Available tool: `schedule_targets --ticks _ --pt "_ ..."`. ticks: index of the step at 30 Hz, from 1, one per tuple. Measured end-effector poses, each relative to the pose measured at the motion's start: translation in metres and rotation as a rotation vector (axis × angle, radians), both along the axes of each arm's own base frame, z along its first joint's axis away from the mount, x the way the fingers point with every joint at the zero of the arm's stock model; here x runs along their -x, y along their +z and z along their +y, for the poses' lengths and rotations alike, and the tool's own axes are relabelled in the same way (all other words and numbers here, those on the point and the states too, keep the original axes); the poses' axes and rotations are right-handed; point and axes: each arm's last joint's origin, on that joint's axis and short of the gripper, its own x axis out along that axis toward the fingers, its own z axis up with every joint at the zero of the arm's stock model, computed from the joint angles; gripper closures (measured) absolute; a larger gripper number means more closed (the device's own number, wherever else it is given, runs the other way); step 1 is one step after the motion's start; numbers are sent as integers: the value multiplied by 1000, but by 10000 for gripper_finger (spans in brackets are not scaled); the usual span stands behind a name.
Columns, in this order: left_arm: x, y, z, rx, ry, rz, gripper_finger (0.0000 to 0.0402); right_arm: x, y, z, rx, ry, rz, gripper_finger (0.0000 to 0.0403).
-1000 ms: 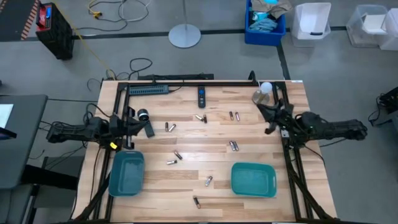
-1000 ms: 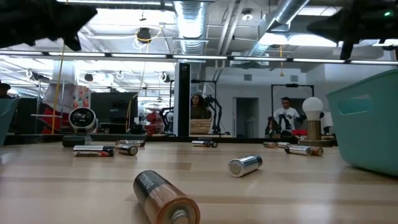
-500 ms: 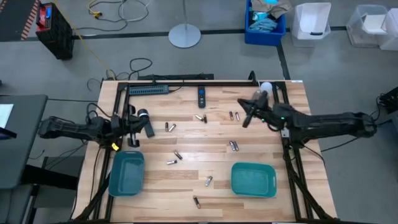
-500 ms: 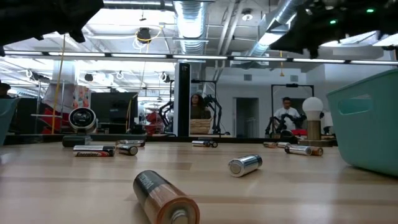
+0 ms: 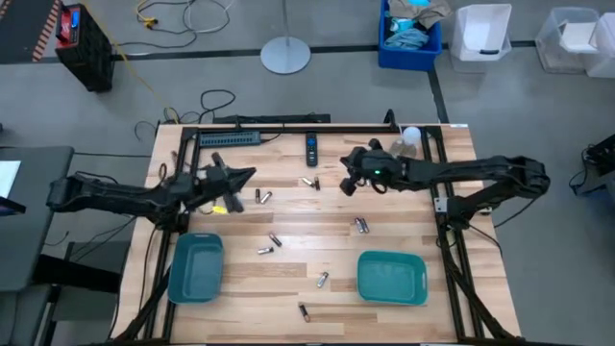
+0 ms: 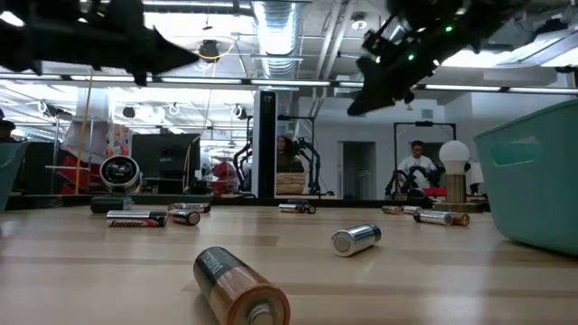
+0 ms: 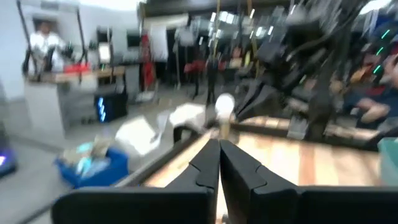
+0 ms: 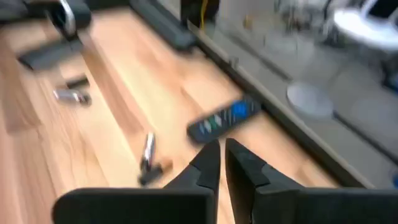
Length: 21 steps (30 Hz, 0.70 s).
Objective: Sort batteries
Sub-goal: Put the silver battery into the green bin
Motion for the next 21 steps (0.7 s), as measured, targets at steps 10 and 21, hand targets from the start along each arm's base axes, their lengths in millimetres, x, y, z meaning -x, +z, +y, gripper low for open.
schedule_targets --ticks 10,21 --pt "-29 -8 39 131 -151 91 319 10 -28 -15 -244 -222 160 297" --pt "-35 -17 52 171 -238 110 316 24 -62 -13 -367 -353 228 261"
